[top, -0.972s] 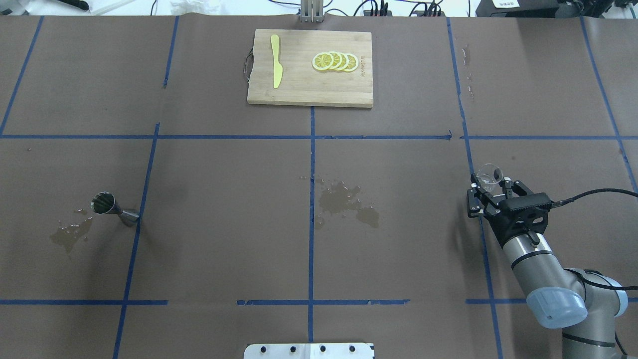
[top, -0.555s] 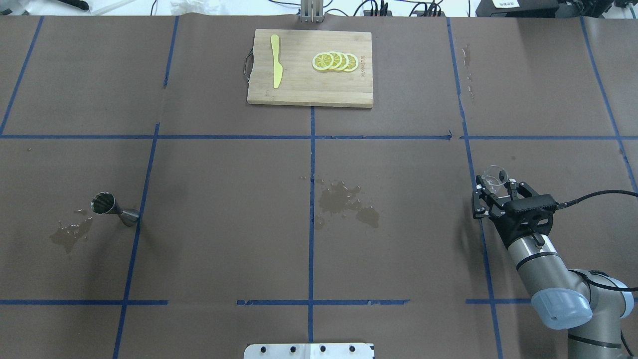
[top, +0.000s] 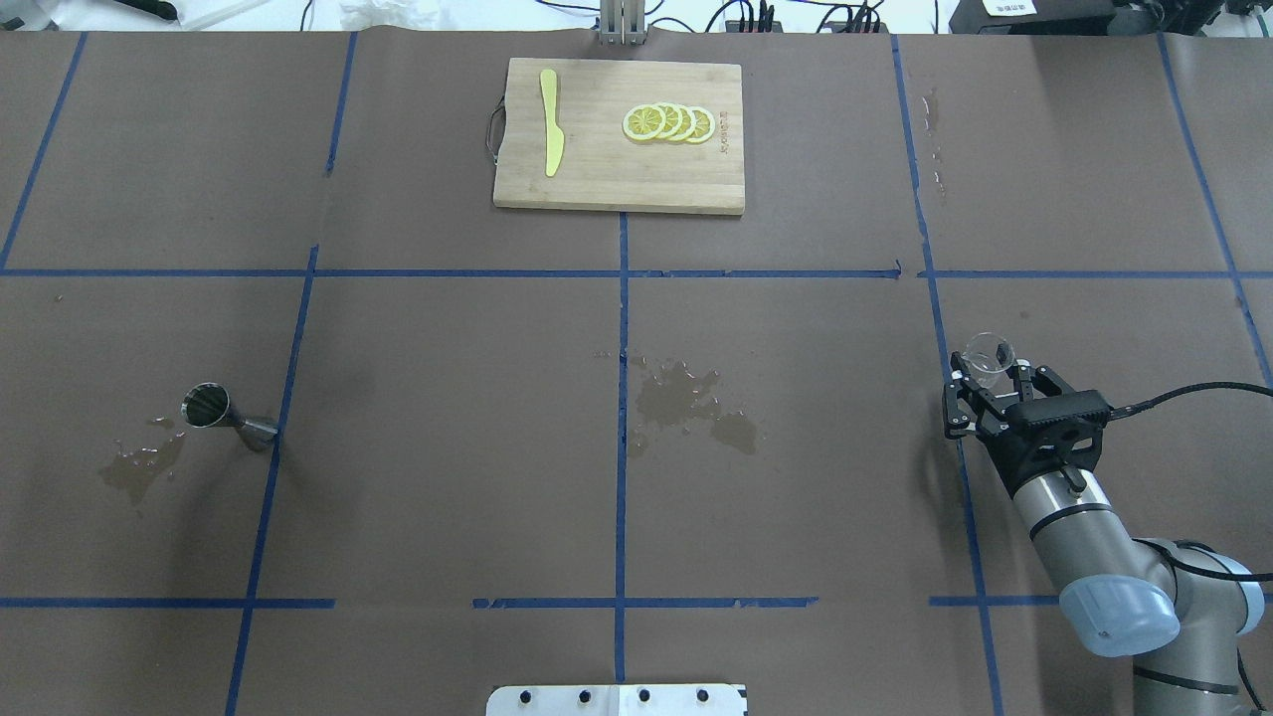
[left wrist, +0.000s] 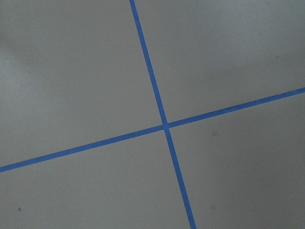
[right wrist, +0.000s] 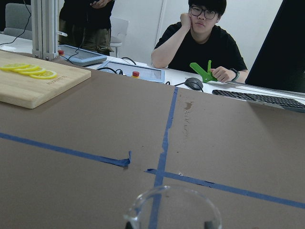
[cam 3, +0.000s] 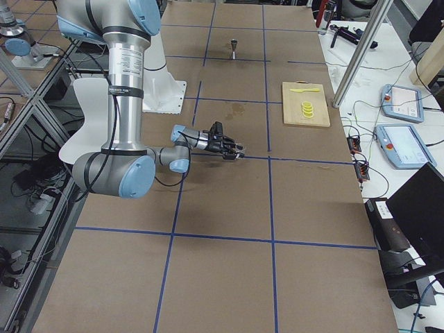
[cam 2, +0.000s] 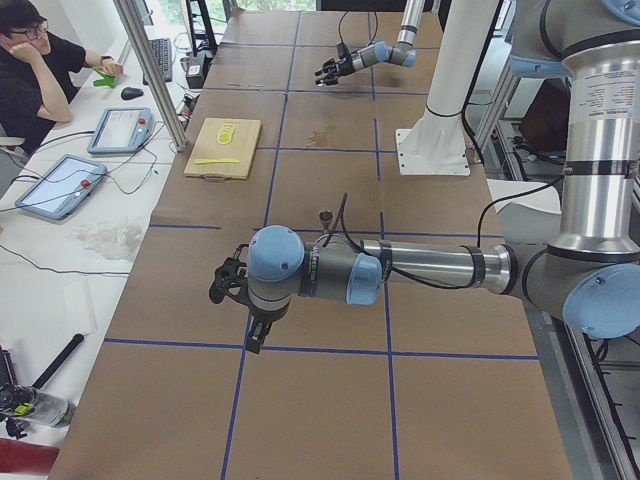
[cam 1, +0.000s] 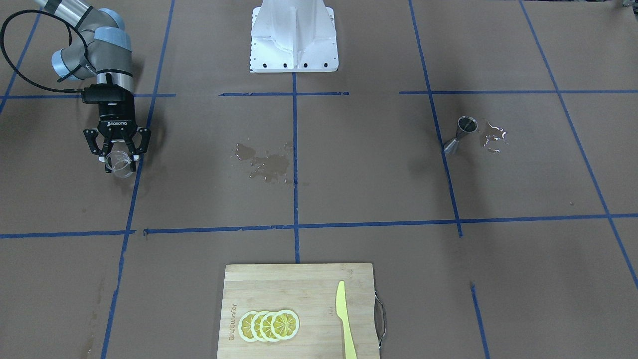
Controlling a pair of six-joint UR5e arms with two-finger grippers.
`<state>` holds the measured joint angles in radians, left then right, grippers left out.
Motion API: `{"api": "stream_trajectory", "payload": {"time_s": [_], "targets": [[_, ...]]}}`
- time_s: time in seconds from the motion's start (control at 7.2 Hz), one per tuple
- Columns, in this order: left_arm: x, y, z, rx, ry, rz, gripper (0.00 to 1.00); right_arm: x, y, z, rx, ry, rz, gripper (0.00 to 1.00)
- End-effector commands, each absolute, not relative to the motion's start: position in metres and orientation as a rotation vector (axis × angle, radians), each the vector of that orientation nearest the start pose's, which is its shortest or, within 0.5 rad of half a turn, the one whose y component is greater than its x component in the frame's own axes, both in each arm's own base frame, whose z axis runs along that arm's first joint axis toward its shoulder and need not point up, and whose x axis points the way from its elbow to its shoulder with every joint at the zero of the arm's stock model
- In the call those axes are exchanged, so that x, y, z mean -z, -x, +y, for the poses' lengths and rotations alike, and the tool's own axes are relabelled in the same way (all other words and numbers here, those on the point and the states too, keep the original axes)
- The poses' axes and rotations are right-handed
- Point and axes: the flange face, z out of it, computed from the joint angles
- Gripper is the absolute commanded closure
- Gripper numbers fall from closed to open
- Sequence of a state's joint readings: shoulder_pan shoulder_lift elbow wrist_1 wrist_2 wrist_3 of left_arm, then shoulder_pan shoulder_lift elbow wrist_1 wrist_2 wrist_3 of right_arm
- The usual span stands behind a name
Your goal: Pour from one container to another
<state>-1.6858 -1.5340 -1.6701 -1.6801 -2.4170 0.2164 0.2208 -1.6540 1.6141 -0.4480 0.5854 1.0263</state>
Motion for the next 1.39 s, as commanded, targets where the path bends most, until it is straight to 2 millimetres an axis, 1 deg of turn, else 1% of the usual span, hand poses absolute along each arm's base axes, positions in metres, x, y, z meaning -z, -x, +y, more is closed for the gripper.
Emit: {"api": "stream_trajectory", "payload": {"time_s": [0.0, 0.14, 0.42, 0.56, 0.83, 0.97, 1.25], "targets": [[-0.6102, 0.1133, -0.4757, -0.17, -0.301, 0.807, 0.0, -0.5484, 0.3962, -0.3091, -0.286, -1.159, -0.599, 1.0], [-0.6109, 0.1118, -0.476, -0.173, -0.298, 0.808, 0.0, -0.5478, 0.3968, -0.3093, -0.291, -1.157, -0.603, 0.98], [-0.611, 0.1104, -0.4763, -0.175, -0.297, 0.808, 0.0, -0.5464, 0.3978, -0.3088, -0.294, -1.156, -0.608, 0.85], [-0.611, 0.1096, -0.4765, -0.177, -0.297, 0.808, 0.0, -0.5465, 0.3985, -0.3088, -0.293, -1.155, -0.609, 0.76], [-0.611, 0.1096, -0.4765, -0.177, -0.297, 0.808, 0.0, -0.5458, 0.4005, -0.3071, -0.29, -1.154, -0.613, 0.7], [-0.611, 0.1096, -0.4765, -0.177, -0.297, 0.808, 0.0, -0.5458, 0.401, -0.3065, -0.29, -1.153, -0.615, 0.66], [-0.6108, 0.1096, -0.4766, -0.178, -0.298, 0.808, 0.0, -0.5488, 0.4026, -0.3047, -0.309, -1.142, -0.63, 0.62]]}}
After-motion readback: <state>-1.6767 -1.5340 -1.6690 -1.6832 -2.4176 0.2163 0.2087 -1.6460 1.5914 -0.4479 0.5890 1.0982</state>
